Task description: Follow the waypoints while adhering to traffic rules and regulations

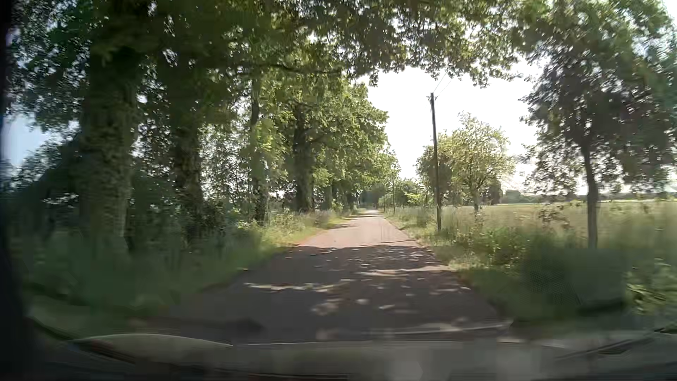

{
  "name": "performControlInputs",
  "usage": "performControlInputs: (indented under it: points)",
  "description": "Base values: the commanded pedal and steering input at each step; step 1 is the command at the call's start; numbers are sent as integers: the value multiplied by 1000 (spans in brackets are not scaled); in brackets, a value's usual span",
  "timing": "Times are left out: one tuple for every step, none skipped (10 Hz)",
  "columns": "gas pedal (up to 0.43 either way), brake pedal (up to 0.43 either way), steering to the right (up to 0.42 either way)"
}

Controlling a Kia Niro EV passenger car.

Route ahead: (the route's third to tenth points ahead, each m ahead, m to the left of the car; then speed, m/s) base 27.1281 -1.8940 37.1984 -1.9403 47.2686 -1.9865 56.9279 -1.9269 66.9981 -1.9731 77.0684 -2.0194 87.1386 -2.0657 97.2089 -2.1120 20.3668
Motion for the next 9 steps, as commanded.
performControlInputs:
  points:
    - [319,6,3]
    - [319,6,3]
    - [311,6,3]
    - [299,6,3]
    - [287,6,3]
    - [260,6,4]
    - [248,6,4]
    - [248,6,4]
    - [248,6,5]
